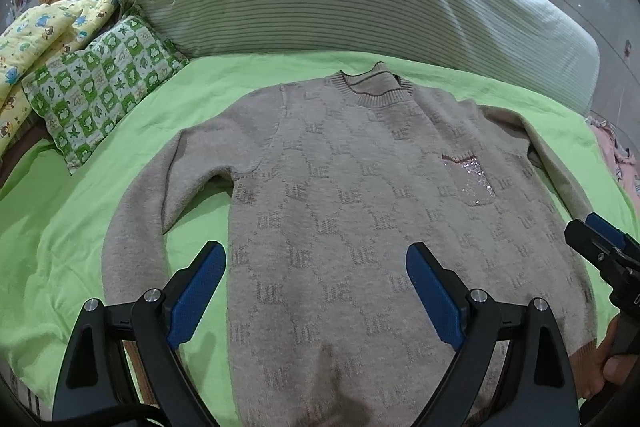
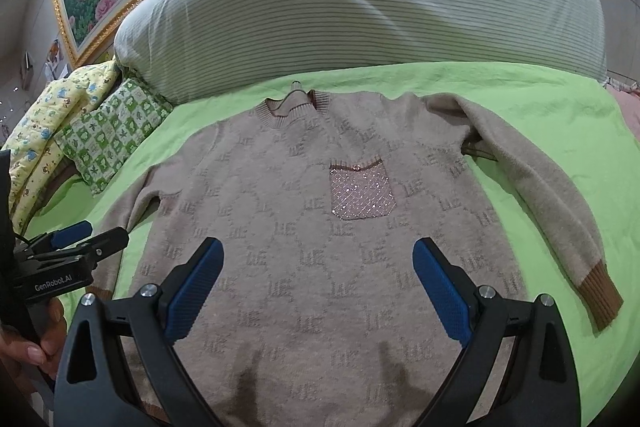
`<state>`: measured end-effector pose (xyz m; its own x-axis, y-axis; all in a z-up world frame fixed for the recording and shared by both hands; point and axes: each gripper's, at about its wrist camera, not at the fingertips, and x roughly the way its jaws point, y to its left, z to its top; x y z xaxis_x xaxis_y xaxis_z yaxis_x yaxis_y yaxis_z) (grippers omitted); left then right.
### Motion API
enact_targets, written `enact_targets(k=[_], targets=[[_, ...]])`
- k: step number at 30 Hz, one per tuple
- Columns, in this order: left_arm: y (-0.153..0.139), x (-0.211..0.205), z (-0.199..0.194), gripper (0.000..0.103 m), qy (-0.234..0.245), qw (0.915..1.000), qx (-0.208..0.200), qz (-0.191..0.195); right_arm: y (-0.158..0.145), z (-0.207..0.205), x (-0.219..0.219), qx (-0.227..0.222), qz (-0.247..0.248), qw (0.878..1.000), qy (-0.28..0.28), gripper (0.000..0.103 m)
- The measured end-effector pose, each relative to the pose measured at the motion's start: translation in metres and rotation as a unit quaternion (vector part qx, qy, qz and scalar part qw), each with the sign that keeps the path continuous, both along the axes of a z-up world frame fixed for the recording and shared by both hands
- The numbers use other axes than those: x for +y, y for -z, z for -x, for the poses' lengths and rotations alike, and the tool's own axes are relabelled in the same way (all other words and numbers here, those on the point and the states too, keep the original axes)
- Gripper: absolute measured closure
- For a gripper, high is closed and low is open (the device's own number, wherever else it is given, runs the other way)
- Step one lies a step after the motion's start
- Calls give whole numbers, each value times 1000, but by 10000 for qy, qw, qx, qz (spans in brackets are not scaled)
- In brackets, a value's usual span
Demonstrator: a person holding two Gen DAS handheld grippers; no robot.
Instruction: Fold small clothes
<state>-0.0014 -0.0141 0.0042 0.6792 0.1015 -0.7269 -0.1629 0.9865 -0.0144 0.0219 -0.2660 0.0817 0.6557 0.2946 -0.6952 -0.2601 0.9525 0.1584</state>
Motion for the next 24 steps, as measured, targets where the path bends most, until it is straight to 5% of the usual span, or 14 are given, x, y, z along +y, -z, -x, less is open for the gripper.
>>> enact_targets(k=[24], targets=[[3,-5,-5,10,91,9999,108,44,2,-3,-7,117,-48,9999,116,7]])
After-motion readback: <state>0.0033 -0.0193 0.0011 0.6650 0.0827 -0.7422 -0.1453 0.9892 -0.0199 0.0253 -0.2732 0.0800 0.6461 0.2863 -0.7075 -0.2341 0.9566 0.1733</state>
